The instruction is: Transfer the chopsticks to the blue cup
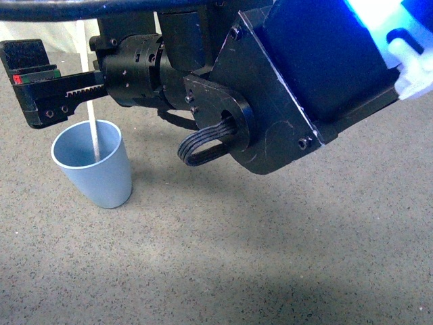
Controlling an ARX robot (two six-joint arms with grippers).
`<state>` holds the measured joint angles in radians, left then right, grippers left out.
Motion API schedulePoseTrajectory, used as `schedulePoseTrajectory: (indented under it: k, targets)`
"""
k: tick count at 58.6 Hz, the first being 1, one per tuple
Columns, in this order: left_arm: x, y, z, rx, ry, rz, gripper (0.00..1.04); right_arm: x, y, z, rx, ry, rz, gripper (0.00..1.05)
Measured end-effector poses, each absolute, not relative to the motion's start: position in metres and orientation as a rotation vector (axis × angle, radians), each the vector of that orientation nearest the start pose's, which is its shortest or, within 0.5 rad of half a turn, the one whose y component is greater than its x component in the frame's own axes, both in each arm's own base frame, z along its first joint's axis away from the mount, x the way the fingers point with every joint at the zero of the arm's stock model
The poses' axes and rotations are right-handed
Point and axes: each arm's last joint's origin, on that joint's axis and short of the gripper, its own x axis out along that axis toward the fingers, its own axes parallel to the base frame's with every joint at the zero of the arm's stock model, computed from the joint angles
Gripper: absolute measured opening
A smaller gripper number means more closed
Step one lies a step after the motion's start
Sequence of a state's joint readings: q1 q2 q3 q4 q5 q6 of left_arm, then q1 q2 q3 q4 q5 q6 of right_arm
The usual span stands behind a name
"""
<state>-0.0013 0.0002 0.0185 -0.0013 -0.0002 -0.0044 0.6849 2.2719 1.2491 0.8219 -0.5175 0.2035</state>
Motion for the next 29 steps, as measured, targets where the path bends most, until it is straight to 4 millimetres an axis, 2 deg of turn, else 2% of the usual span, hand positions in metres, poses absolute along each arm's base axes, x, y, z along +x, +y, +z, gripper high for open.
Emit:
schedulePoseTrajectory:
  k: [7, 15, 21, 29]
  targets:
    - [0.097, 0.000, 0.170, -0.004, -0.017, -0.001, 0.98, 0.343, 0.300, 0.110, 0.139, 0.320, 1.176, 0.95]
    - [0.097, 0.000, 0.170, -0.004, -0.017, -0.001, 0.98, 0.336, 0.292, 0.121, 0.119, 0.261, 1.147, 0.95]
    - [0.097, 0.000, 0.170, -0.004, -0.017, -0.001, 0.98, 0.336, 0.280, 0.129, 0.109, 0.237, 1.061, 0.95]
    - [0.097, 0.000, 0.170, -0.004, -0.017, -0.001, 0.98, 0.342, 0.258, 0.135, 0.099, 0.254, 0.856, 0.95]
